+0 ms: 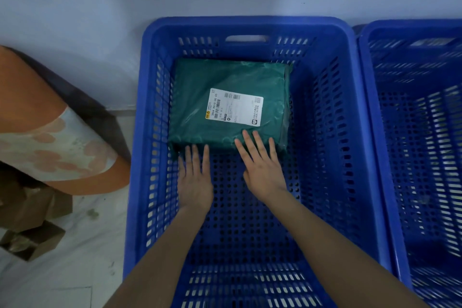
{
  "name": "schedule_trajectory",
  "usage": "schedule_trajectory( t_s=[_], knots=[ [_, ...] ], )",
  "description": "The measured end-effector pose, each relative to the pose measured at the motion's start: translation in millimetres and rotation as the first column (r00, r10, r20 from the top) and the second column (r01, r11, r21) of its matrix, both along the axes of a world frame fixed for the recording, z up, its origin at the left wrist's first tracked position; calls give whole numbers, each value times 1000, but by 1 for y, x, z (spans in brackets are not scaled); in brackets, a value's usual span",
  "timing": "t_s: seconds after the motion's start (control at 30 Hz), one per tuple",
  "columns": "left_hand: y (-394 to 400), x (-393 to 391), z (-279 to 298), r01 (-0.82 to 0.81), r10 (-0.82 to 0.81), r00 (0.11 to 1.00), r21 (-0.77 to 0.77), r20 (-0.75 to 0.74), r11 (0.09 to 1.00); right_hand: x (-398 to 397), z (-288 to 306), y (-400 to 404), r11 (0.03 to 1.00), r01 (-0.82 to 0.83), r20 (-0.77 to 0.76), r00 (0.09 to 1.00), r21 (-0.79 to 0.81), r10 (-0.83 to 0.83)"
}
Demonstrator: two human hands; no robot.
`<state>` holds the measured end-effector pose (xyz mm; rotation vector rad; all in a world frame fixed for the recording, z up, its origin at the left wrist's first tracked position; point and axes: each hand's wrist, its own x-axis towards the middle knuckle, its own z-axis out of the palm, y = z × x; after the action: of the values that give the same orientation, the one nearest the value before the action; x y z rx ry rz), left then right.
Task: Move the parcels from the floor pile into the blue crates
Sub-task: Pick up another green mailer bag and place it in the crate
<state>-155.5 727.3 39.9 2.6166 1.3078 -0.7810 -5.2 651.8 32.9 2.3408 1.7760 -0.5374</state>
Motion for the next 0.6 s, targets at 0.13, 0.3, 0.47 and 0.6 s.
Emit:
schedule_trajectory(
  t_s=[0.13, 0.3, 0.47, 0.6],
  knots=[
    [0, 9, 7, -48, 48, 999, -35, -3, 998, 11, 7, 0, 998, -63, -48, 997, -24, 62],
    [5, 17, 33, -46, 42, 998, -108, -43, 993, 21, 37, 15, 986, -39, -222, 975, -164, 2],
    [-9, 10, 66, -16, -1, 996, -188, -90, 982, 21, 82, 7, 946, 168, -255, 936, -278, -241],
    [-38, -7, 87, -1, -42, 986, -257, -160, 966, 1, 106, -48, 904, 272, -264, 893, -330, -365]
  ],
)
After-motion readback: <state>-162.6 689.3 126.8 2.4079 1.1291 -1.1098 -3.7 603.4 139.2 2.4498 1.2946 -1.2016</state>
